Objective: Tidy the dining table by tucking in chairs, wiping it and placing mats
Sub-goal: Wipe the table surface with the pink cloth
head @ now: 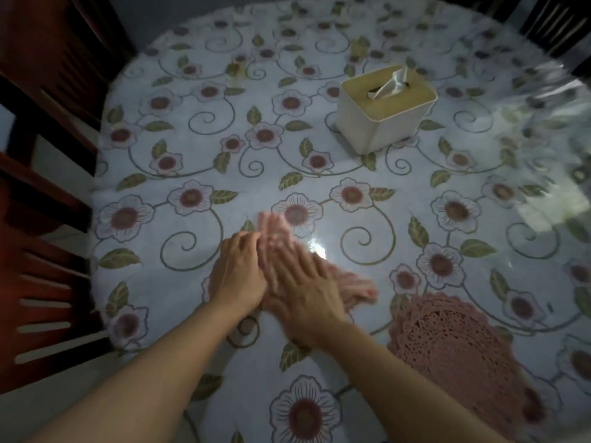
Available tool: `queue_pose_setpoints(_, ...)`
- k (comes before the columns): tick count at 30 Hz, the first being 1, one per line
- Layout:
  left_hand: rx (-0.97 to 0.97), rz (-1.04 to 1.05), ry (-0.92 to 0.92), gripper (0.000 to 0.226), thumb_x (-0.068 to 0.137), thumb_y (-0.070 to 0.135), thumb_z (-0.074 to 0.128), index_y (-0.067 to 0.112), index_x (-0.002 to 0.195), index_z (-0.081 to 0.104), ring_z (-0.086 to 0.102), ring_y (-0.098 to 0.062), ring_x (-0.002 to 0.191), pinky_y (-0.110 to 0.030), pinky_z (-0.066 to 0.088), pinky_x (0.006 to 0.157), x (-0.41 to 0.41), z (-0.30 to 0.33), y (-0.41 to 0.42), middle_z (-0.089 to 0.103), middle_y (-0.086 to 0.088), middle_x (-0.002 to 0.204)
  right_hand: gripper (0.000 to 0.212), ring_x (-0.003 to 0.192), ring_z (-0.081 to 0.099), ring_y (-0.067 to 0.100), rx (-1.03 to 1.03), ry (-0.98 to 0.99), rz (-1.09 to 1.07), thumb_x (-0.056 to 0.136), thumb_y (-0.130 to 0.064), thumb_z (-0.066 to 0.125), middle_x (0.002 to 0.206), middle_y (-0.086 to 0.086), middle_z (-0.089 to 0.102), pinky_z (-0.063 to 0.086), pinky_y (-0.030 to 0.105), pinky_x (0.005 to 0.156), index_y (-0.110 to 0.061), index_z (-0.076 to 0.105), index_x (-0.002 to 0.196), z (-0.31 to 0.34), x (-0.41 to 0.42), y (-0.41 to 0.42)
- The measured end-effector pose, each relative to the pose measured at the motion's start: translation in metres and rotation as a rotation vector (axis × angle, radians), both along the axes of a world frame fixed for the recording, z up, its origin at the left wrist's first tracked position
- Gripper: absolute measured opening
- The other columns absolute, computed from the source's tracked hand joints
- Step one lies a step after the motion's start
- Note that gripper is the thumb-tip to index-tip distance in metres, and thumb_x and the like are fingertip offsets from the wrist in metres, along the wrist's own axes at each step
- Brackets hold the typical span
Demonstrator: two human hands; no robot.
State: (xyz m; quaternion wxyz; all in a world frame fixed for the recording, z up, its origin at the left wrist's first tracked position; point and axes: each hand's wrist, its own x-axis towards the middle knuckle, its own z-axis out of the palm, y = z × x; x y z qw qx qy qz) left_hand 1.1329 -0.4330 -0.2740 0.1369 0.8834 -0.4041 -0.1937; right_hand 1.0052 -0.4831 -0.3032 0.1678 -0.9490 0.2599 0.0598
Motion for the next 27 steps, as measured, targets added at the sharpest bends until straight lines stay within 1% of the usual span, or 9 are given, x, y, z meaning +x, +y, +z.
queue_pose_setpoints(2, -0.011, -0.020, -0.008, 0.051, 0.089, 0.015, 0.044, 0.016, 0.139, 0.035, 0.029, -0.024, 0.133, -0.035, 0.031, 0.106, 0.007, 0.000, -0.006, 0.032, -0.005, 0.148, 0.066, 0.147, 0.003, 0.026, 0.029, -0.020, 0.046, 0.096, -0.055, 0.021, 0.159, 0.002, 0.012, 0.001, 0.042, 0.115, -0.018, 0.013, 0.150, -0.005, 0.005, 0.014)
queue_pose_setpoints(5, -0.035, -0.037, -0.018, 0.049, 0.087, 0.014, 0.044, 0.017, 0.136, 0.039, 0.031, -0.024, 0.132, -0.036, 0.033, 0.105, 0.017, 0.000, -0.018, 0.036, -0.005, 0.145, 0.060, 0.142, 0.024, 0.023, -0.007, -0.038, 0.020, 0.098, -0.049, 0.015, 0.151, 0.002, 0.036, 0.010, 0.041, 0.111, -0.017, 0.033, 0.145, -0.004, 0.008, 0.002)
queue_pose_setpoints(7, -0.036, -0.039, -0.020, 0.047, 0.088, 0.013, 0.044, 0.017, 0.135, 0.041, 0.033, -0.024, 0.130, -0.037, 0.034, 0.103, 0.020, 0.001, -0.029, 0.038, -0.005, 0.142, 0.062, 0.143, 0.016, 0.025, -0.054, -0.020, 0.037, 0.094, -0.045, 0.021, 0.154, 0.004, 0.029, 0.004, 0.044, 0.114, -0.013, 0.029, 0.147, -0.001, 0.016, -0.014)
queue_pose_setpoints(9, -0.028, -0.057, -0.029, 0.048, 0.090, 0.014, 0.043, 0.017, 0.138, 0.038, 0.033, -0.025, 0.130, -0.037, 0.033, 0.105, 0.021, 0.001, -0.043, 0.038, -0.006, 0.143, 0.067, 0.146, -0.009, 0.023, -0.060, -0.003, 0.009, 0.093, -0.041, 0.024, 0.160, 0.004, 0.003, -0.015, 0.045, 0.116, -0.014, 0.007, 0.151, -0.001, 0.032, -0.035)
queue_pose_setpoints(11, -0.023, -0.074, -0.020, 0.051, 0.091, 0.013, 0.042, 0.018, 0.141, 0.034, 0.033, -0.025, 0.132, -0.036, 0.031, 0.107, 0.021, 0.000, -0.062, 0.036, -0.005, 0.145, 0.066, 0.142, -0.024, 0.020, -0.025, 0.002, -0.096, 0.093, -0.041, 0.016, 0.160, 0.002, -0.012, -0.022, 0.042, 0.111, -0.016, -0.004, 0.151, -0.004, 0.045, -0.063)
queue_pose_setpoints(16, 0.014, -0.097, -0.024, 0.056, 0.088, 0.006, 0.047, 0.015, 0.141, 0.033, 0.033, -0.026, 0.132, -0.037, 0.033, 0.106, 0.018, -0.002, -0.105, 0.036, -0.007, 0.145, 0.062, 0.145, -0.020, 0.019, -0.038, -0.055, -0.317, 0.094, -0.034, 0.014, 0.160, 0.001, -0.011, -0.018, 0.042, 0.113, -0.016, -0.006, 0.151, -0.009, 0.032, -0.147)
queue_pose_setpoints(20, 0.025, -0.136, 0.000, 0.053, 0.088, 0.008, 0.046, 0.015, 0.139, 0.035, 0.032, -0.025, 0.132, -0.037, 0.033, 0.106, -0.001, 0.001, -0.146, 0.036, -0.007, 0.145, 0.080, 0.143, -0.025, 0.024, -0.082, 0.041, -0.457, 0.093, -0.045, 0.033, 0.157, 0.004, -0.022, -0.012, 0.050, 0.117, -0.012, -0.012, 0.149, -0.009, -0.043, -0.209)
queue_pose_setpoints(23, 0.024, -0.180, 0.011, 0.048, 0.088, 0.009, 0.048, 0.015, 0.135, 0.037, 0.034, -0.025, 0.130, -0.038, 0.035, 0.102, -0.021, 0.002, -0.178, 0.036, -0.007, 0.143, 0.069, 0.146, -0.014, 0.027, -0.106, 0.036, -0.670, 0.091, -0.040, 0.007, 0.160, 0.008, -0.010, -0.014, 0.047, 0.115, -0.008, 0.002, 0.151, -0.008, -0.111, -0.252)
queue_pose_setpoints(27, 0.014, -0.216, 0.015, 0.045, 0.090, 0.012, 0.048, 0.014, 0.134, 0.039, 0.031, -0.024, 0.132, -0.034, 0.031, 0.105, -0.045, 0.002, -0.212, 0.036, -0.006, 0.143, 0.063, 0.146, 0.002, 0.036, -0.262, 0.043, -0.949, 0.093, -0.031, 0.018, 0.158, 0.018, 0.007, -0.001, 0.051, 0.115, 0.001, 0.021, 0.147, -0.008, -0.180, -0.304)
